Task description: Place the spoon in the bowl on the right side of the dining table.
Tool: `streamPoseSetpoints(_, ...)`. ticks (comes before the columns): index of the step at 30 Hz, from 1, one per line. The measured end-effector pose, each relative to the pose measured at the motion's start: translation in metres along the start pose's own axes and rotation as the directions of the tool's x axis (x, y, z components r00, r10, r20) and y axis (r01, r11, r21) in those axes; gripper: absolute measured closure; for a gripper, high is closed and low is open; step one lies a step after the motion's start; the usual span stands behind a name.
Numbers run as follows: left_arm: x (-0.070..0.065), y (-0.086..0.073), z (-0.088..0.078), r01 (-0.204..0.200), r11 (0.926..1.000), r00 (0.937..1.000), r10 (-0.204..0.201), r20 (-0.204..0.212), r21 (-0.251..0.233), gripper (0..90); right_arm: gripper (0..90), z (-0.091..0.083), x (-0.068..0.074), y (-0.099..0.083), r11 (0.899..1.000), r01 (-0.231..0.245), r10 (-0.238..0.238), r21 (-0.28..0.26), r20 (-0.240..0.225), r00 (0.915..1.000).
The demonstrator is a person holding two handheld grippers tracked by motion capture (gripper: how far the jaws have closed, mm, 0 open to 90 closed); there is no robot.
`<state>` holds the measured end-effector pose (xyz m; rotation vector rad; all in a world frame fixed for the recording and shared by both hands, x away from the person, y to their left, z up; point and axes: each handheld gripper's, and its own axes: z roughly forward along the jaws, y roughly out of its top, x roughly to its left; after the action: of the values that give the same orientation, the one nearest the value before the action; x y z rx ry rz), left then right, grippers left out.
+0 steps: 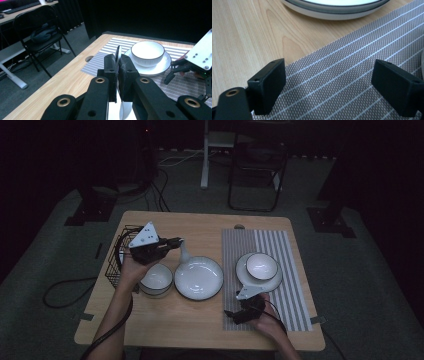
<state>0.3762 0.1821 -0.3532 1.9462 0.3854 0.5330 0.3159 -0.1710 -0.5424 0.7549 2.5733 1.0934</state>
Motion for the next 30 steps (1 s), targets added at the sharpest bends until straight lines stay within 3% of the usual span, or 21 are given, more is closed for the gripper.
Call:
streamPoseSetpoints(7,0.002,0.006,0.009,-0.003,1.0000,0.9999,0.003,0.013,-0.007,86.7,12.5,0.002,-0.001,-0.004,1.000,-0.016,0.016,0.000,-0.013,0.9998)
streamPoseSetpoints(30,0.001,0.012,0.038,0.000,0.9997,0.9977,0.002,0.067,-0.023,86.7,12.5,0.004,0.001,-0.005,1.000,-0.007,0.007,0.004,-0.013,0.9999)
